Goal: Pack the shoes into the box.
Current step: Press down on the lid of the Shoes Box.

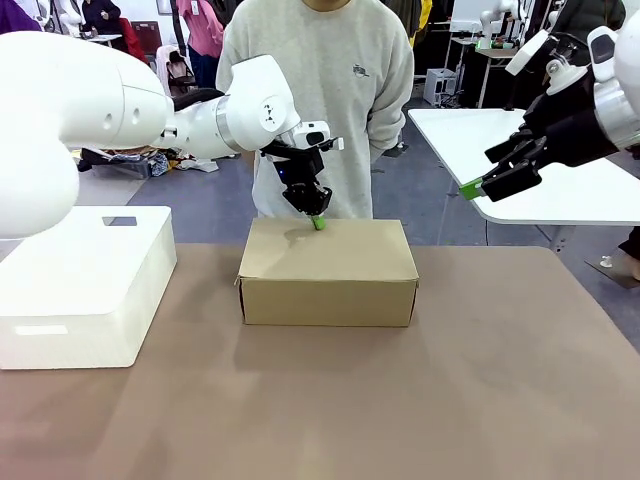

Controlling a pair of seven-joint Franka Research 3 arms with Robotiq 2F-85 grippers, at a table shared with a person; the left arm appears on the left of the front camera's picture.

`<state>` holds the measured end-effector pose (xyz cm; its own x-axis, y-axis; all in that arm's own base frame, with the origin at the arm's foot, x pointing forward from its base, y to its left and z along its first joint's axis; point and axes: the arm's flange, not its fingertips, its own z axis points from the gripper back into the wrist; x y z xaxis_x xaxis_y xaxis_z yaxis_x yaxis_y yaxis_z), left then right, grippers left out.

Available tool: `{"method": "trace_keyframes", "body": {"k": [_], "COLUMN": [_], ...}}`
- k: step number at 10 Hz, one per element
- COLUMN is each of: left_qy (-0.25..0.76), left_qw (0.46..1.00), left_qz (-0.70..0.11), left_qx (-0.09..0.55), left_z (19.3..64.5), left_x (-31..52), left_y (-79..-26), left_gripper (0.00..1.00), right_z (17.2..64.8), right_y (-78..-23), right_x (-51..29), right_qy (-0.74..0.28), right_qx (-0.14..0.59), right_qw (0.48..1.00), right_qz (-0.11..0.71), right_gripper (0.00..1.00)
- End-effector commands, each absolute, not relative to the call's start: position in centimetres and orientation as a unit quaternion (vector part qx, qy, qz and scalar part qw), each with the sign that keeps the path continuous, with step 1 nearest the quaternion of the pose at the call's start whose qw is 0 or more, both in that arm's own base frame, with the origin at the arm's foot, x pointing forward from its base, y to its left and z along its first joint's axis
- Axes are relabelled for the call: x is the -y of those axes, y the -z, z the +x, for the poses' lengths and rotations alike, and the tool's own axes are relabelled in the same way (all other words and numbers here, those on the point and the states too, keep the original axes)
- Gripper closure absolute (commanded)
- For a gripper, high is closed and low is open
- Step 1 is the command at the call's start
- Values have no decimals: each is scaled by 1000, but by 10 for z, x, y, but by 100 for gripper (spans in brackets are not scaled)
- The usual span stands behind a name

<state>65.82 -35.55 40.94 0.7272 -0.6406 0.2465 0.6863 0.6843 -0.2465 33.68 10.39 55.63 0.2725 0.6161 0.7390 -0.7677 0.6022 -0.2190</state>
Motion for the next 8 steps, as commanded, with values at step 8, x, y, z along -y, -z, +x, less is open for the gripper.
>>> {"method": "trace_keyframes", "body": {"k": [8], "left_qy": [328], "left_qw": [932], "left_qz": [-104], "left_qx": [109], "left_z": [634], "left_x": [354], "left_y": [-446], "left_gripper": [100], "right_z": [337], "right_y": [-557], "right_x": [-103], "right_qy": [-437], "right_qx": [417], "right_qw": [792], "right_qz": [93], "right_gripper": [0]}}
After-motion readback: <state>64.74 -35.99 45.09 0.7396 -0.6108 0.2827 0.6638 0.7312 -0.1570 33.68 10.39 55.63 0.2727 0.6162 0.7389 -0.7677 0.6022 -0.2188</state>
